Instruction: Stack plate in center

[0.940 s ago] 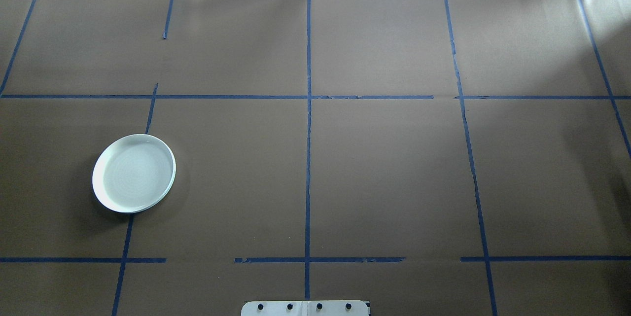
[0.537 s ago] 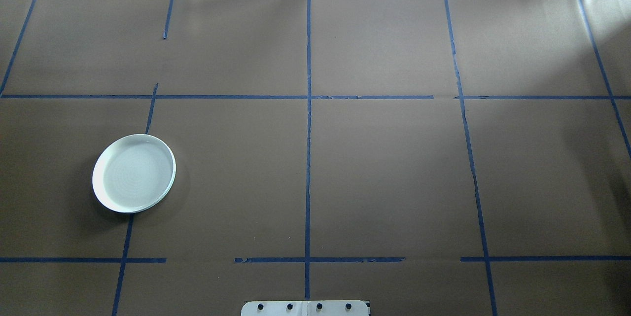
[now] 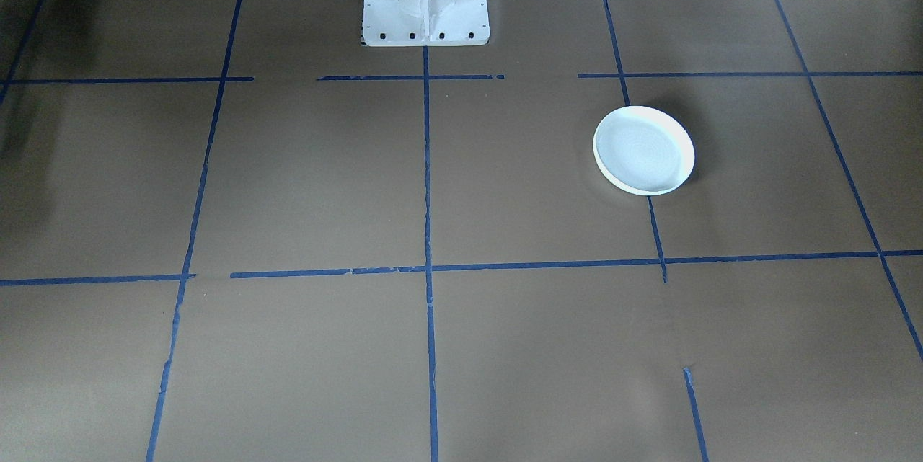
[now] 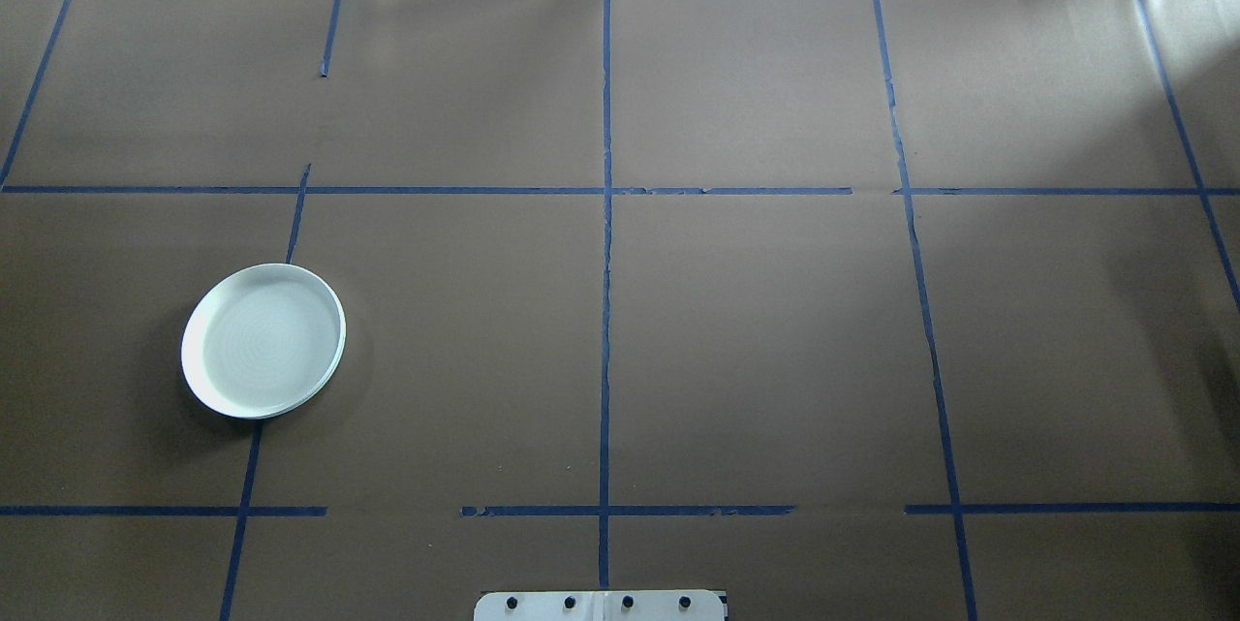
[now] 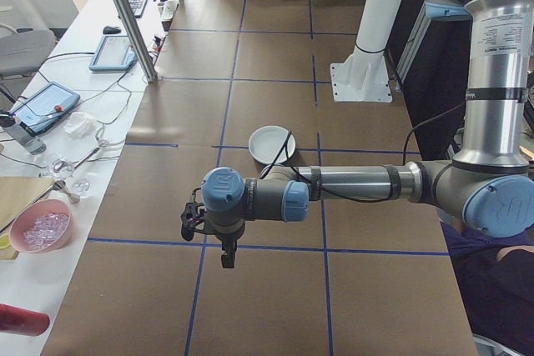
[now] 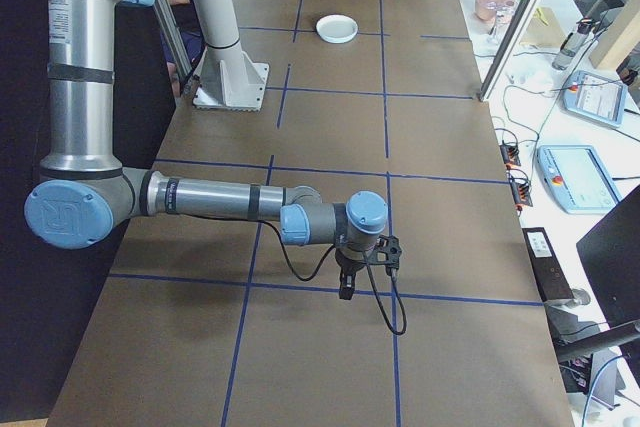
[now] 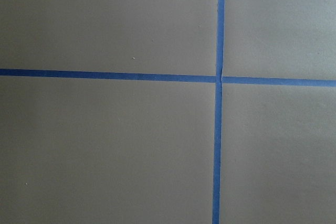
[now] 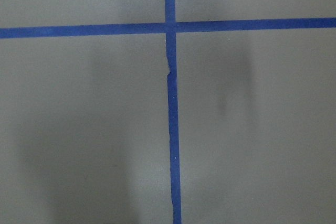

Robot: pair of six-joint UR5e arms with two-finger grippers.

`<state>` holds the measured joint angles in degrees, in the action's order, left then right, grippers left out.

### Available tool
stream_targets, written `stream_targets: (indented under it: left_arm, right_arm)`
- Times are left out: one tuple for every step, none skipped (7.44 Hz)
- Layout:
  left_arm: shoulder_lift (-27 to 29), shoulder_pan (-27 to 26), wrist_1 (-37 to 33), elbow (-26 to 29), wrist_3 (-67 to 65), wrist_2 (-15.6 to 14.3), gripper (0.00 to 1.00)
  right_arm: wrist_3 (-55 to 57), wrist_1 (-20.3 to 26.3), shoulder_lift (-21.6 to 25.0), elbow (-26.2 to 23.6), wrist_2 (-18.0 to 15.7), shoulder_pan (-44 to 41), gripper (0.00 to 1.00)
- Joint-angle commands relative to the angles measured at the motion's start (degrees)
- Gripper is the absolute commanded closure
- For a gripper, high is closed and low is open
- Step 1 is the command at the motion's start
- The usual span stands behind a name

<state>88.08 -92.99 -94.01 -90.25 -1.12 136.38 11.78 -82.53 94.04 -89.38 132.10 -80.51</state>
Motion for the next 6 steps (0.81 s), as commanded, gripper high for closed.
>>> stream_targets:
  left_arm:
    - [-0.1,0.0,0.0,0.1,0.2,-0.1,0.0]
    - [0.0,0.0,0.1,0.0,0.2,-0.1,0.0]
    - [0.0,0.0,0.0,0.0,0.1,-0.1,0.0]
    - [0.0,0.0,0.0,0.0,0.2,-0.1,0.0]
    - [0.0,0.0,0.0,0.0,0.3,-0.1,0.0]
    - [0.1,0.0,-0.5,0.0,0.4,-0.1,0.0]
  right_arm:
    - [0.0,0.0,0.0,0.0,0.0,0.0,0.0]
    - [0.0,0.0,0.0,0.0,0.0,0.0,0.0]
    - [0.0,0.0,0.0,0.0,0.0,0.0,0.0]
    - [0.0,0.0,0.0,0.0,0.0,0.0,0.0]
    - [0.0,0.0,0.0,0.0,0.0,0.0,0.0]
    - [0.0,0.0,0.0,0.0,0.0,0.0,0.0]
